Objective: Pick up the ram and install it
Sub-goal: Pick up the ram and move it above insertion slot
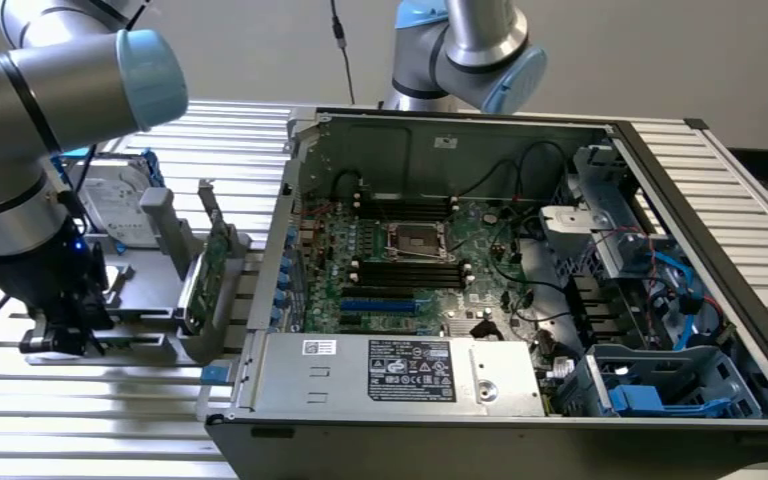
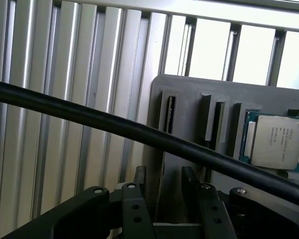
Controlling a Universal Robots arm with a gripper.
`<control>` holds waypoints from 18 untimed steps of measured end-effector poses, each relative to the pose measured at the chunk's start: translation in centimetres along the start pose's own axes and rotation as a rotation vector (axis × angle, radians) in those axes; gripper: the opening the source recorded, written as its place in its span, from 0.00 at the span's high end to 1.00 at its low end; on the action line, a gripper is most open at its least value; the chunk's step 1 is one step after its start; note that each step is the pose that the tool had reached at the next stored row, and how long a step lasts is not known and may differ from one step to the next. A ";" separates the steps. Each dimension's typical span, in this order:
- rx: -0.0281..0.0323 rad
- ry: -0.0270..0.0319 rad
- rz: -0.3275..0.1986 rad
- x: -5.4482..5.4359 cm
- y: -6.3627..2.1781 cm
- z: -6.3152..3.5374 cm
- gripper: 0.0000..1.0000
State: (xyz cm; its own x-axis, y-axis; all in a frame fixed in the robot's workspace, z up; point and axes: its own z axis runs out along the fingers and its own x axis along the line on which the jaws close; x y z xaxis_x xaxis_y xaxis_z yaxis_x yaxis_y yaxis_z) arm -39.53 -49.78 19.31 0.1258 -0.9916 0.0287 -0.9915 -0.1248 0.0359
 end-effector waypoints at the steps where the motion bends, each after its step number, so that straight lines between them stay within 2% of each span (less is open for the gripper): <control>1: 0.0002 -0.0005 0.000 0.0 -0.01 0.04 0.58; 4: 0.0002 -0.0016 0.000 0.0 -0.03 0.06 0.60; 5: 0.0003 -0.0017 0.000 0.0 -0.04 0.06 0.66; 6: 0.0004 -0.0018 0.001 0.0 -0.04 0.07 0.66; 7: 0.0003 -0.0019 0.001 0.0 -0.04 0.07 0.73; 14: 0.0002 -0.0022 0.009 0.0 -0.05 0.07 0.73; 15: 0.0001 -0.0020 0.011 0.0 -0.05 0.07 0.75; 16: 0.0002 -0.0024 0.012 0.0 -0.06 0.07 0.82; 18: 0.0000 -0.0023 0.014 0.0 -0.05 0.07 0.84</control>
State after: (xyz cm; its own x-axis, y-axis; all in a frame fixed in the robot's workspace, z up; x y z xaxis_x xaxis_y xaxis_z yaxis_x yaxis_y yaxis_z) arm -39.48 -49.78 19.24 0.1117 -0.9934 0.0269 -0.9932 -0.1107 0.0355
